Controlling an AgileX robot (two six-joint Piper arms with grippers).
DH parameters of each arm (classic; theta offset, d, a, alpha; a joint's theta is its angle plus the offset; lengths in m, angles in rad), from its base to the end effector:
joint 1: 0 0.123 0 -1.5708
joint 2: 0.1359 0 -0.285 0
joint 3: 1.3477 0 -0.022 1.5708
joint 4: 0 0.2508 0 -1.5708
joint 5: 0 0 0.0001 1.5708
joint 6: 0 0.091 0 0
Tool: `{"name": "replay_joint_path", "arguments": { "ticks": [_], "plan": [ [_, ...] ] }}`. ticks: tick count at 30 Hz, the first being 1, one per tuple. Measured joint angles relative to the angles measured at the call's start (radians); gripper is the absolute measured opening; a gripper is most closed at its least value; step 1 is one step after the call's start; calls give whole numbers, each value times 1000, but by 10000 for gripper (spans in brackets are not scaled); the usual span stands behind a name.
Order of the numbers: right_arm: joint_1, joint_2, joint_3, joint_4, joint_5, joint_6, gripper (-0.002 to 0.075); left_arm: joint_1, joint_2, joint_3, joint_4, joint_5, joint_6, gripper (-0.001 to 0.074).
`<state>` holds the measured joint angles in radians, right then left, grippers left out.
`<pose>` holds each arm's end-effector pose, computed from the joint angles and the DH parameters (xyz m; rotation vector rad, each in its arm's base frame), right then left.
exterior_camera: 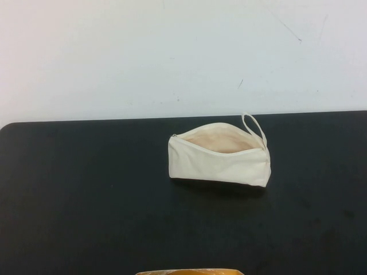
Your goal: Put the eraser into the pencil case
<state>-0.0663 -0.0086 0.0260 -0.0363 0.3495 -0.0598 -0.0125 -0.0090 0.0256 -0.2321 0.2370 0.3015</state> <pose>0.0532 -0.0047 0.1734 -0.0169 1.8520 -0.1231 0.0555 -0.0056 0.1841 0.1160 1.7269 -0.0002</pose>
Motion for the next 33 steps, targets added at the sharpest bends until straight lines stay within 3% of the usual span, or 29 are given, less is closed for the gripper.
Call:
{"name": "replay_joint_path", "arguments": {
  "ticks": [11,33],
  "plan": [
    [0,0,0,0,0,0,0,0,0,-4,-6,107,-83,-1],
    [0,0,0,0,0,0,0,0,0,-6,-6,113,-123,-1]
  ]
}}
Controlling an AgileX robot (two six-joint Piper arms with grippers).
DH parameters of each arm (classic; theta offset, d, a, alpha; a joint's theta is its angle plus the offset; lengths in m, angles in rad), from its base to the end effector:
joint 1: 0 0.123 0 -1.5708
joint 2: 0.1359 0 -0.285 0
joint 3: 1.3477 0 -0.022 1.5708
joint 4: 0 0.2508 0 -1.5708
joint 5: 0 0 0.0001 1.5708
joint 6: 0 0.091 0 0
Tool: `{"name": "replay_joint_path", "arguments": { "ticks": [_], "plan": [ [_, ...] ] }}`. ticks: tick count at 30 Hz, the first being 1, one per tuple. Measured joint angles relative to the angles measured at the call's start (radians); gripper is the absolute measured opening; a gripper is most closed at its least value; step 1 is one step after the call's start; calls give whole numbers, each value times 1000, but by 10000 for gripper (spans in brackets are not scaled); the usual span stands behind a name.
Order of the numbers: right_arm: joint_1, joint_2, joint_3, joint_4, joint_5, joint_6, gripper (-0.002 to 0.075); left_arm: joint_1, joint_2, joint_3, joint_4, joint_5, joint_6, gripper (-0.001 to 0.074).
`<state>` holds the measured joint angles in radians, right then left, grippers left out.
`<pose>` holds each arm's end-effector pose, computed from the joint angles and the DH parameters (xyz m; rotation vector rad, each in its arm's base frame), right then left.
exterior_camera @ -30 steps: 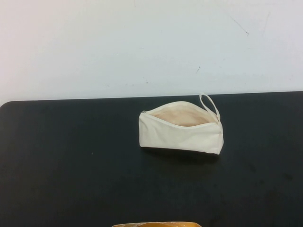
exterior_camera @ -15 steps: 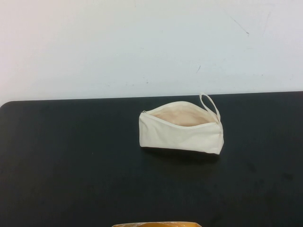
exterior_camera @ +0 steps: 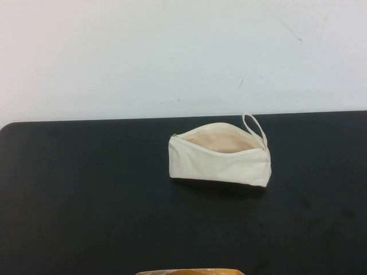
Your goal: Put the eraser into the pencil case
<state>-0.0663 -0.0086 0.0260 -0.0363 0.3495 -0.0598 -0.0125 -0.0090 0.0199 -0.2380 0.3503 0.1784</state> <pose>0.0532 -0.0047 0.1734 -0.0169 1.8520 -0.1231 0.0531 -0.0081 0.1763 0.0265 1.8361 -0.1152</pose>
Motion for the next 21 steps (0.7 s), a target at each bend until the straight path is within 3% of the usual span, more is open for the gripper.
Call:
{"name": "replay_joint_path", "arguments": {
  "ticks": [21],
  "plan": [
    [0,0,0,0,0,0,0,0,0,0,0,1,5,-1]
  ]
}}
